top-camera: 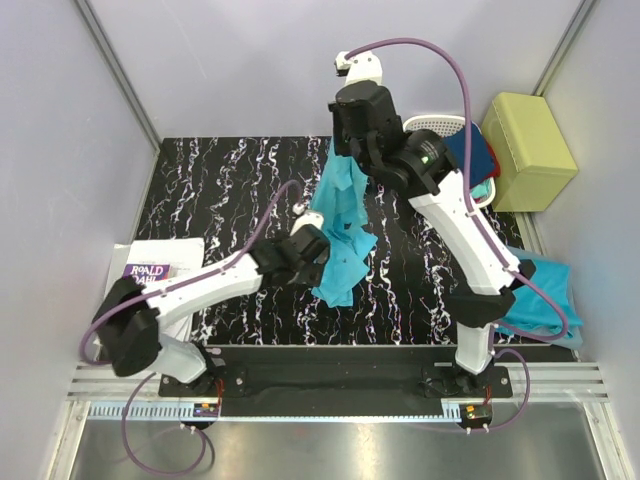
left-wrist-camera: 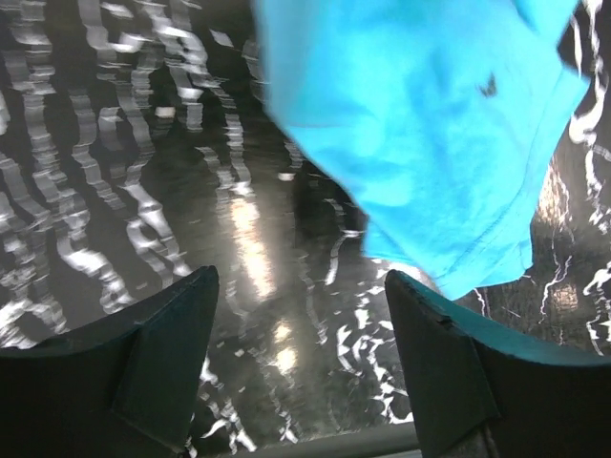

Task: Fold and stack the t-shirts
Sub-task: Flatten out the tshirt

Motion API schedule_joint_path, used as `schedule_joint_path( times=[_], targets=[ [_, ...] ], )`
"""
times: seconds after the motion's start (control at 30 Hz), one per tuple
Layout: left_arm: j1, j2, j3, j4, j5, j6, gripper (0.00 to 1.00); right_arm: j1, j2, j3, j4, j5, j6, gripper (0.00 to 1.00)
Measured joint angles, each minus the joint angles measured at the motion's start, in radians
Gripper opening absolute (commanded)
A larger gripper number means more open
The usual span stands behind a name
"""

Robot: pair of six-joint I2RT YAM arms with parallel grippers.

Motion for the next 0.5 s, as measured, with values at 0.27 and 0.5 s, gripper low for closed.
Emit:
schedule_joint_path(
  times=[0.27, 0.5],
  targets=[
    [-0.110, 0.140, 0.110, 0.084, 0.071, 0.043, 0.79, 0.000, -0.019, -0.061, -0.026, 0.002, 0.002, 0.00],
    [-0.201, 0.311, 0.296, 0.132, 0.089, 0.077, 0.78, 0.000, 0.019, -0.043, -0.026, -0.022, 0.013, 0.00]
  ],
)
